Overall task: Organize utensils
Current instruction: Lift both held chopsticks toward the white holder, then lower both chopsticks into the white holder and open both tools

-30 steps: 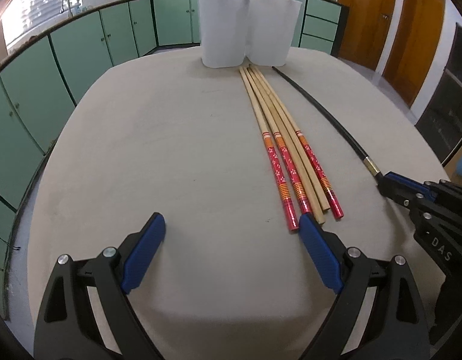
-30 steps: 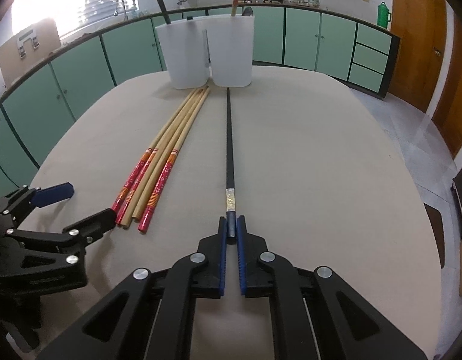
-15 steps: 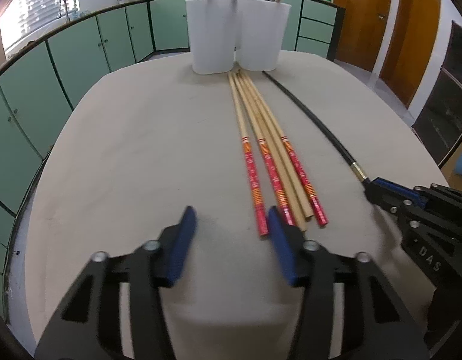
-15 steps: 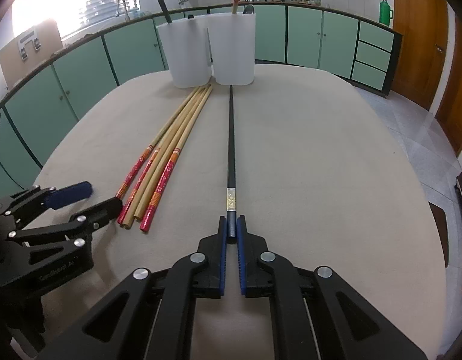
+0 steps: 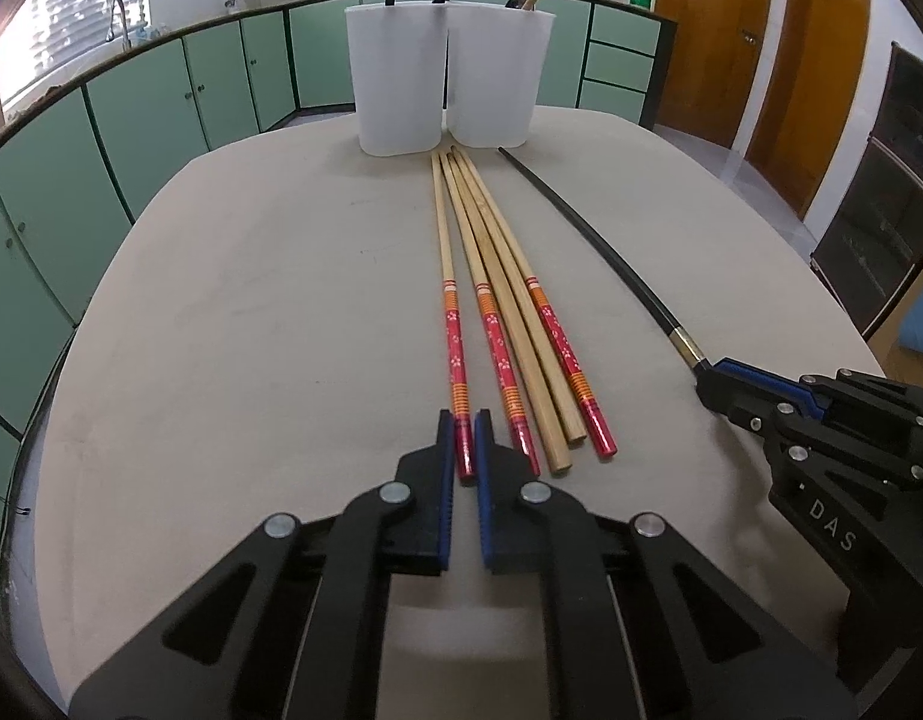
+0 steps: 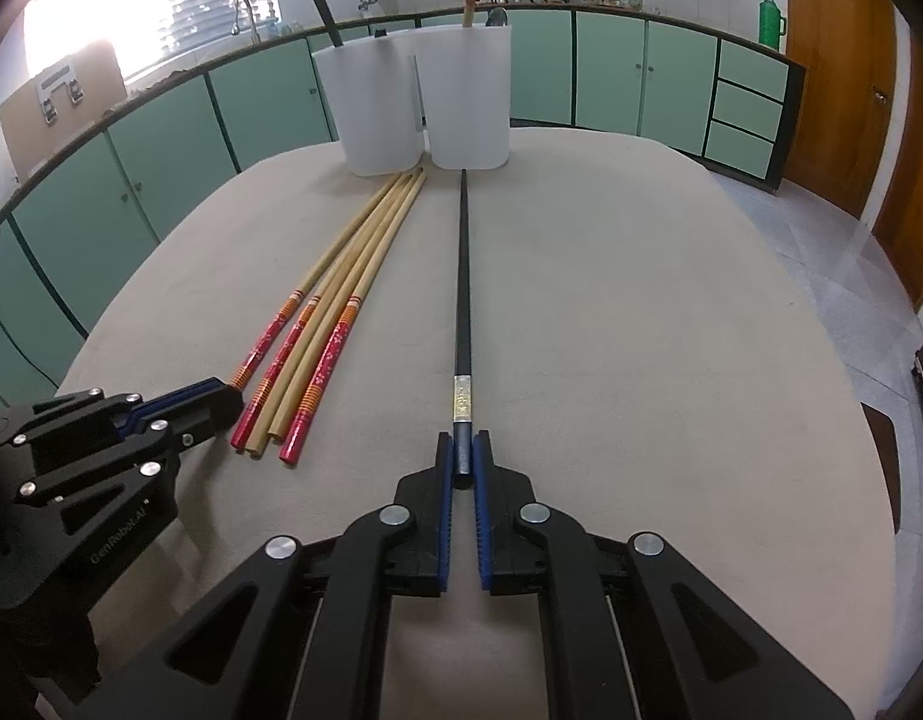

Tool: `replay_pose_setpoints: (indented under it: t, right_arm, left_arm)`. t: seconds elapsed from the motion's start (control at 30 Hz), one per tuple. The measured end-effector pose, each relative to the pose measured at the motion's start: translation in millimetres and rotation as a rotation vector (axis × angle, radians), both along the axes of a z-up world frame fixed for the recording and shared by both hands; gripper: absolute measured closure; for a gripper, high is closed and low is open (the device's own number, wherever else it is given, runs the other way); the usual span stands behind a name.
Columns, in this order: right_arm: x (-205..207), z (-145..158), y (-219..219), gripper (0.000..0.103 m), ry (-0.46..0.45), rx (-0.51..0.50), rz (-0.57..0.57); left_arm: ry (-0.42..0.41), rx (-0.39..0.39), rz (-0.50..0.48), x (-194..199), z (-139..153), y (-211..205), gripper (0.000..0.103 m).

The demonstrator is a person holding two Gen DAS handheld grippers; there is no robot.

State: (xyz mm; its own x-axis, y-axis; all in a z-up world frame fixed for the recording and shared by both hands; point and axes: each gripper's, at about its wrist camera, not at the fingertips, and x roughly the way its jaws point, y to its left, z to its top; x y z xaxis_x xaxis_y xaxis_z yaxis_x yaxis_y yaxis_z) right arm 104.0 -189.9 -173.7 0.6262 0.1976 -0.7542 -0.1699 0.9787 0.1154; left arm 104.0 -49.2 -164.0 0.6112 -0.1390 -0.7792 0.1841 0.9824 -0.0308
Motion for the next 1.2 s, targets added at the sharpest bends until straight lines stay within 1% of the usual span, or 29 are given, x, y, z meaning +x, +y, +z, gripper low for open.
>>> replay_pose_setpoints:
  t: [0.23,0.33,0.47,0.63,0.8,0.97,1.2]
  right_arm:
    - [0,2,-4,0.097,-0.004,0.029,-0.005]
    - [-1,7,-4,0.097,-0.019,0.029,-0.003]
    - [-3,22,-6,0.097,-0.053,0.036,0.001]
    - [-5,48,-14,0.097,-0.109,0.042,0.003]
    - [-5,81,-21,0.097,-0.182,0.044,0.005]
    - [-4,104,-23,0.097,-0.233,0.035,0.017]
    - [7,143,-25,0.097,-0.300,0.046,0.052]
  left_arm:
    - [-0.012,-0.008,0.016,-3,7,7,0.098]
    - [-0.035,-0.004,0.022,-5,16,12,0.098]
    - [-0.071,-0.012,0.028,-8,34,19,0.098]
    - [-0.145,-0.023,0.033,-12,66,27,0.098]
    - [-0.197,-0.023,0.017,-15,98,31,0.098]
    - [-0.250,-0.046,0.007,-19,120,36,0.098]
    - [-0.329,-0.062,-0.012,-14,155,39,0.098]
